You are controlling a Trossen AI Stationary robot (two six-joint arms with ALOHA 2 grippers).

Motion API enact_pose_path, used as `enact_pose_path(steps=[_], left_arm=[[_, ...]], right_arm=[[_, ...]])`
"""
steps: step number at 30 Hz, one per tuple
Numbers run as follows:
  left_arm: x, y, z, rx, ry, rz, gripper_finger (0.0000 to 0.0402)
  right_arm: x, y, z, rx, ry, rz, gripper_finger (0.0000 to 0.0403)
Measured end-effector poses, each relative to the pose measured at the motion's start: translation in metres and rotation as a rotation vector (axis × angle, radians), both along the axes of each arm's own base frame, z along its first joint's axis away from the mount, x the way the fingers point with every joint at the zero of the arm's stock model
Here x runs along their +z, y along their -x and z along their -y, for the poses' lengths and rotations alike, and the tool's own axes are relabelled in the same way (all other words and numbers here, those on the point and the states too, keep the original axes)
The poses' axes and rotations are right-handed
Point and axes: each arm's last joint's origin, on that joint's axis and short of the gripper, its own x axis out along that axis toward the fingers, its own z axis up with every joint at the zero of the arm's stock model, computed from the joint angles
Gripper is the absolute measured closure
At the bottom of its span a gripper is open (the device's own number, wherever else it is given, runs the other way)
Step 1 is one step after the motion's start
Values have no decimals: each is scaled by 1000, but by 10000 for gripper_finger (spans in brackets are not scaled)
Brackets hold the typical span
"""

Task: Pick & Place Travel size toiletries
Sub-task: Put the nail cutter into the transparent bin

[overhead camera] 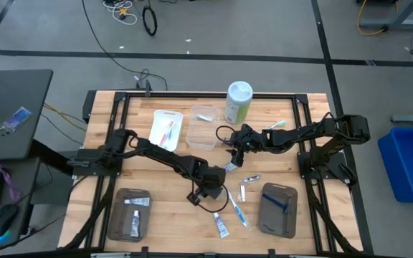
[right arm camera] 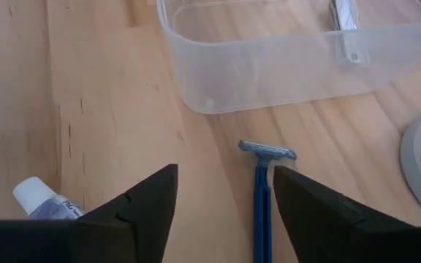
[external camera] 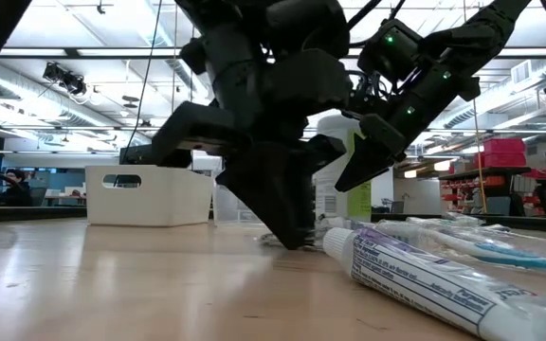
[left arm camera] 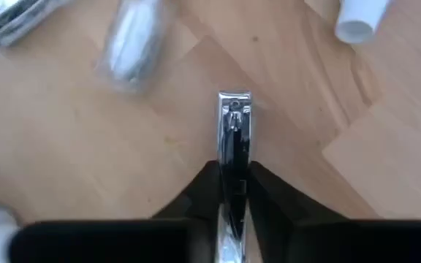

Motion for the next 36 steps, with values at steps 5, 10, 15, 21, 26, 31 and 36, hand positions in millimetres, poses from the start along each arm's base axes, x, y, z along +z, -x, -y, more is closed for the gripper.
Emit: enact_pose_path(steps=[5, 10, 15, 21, 26, 31, 36], left_arm=[[13, 12, -4, 89, -8, -77, 358], [52, 37, -7, 206, -73, -148, 341], [103, 63, -20, 350, -243, -90, 352], [147, 78, -58, 615, -333, 73, 345], [153, 76, -110, 755, -321, 114, 341], [139, 67, -171, 802, -183, 225, 342], [130, 74, -218, 857, 46, 340, 333]], right_arm=[[0, 0, 0, -9, -9, -1, 176], [0, 0, 0, -33, -31, 3, 179], [0, 0, 0, -31, -47, 7, 183], [0, 0, -1, -55, -75, 16, 188], [0, 0, -4, -59, -88, 20, 193], [-1, 0, -8, -48, -93, 10, 197], [-2, 1, -8, -44, -87, -5, 198]])
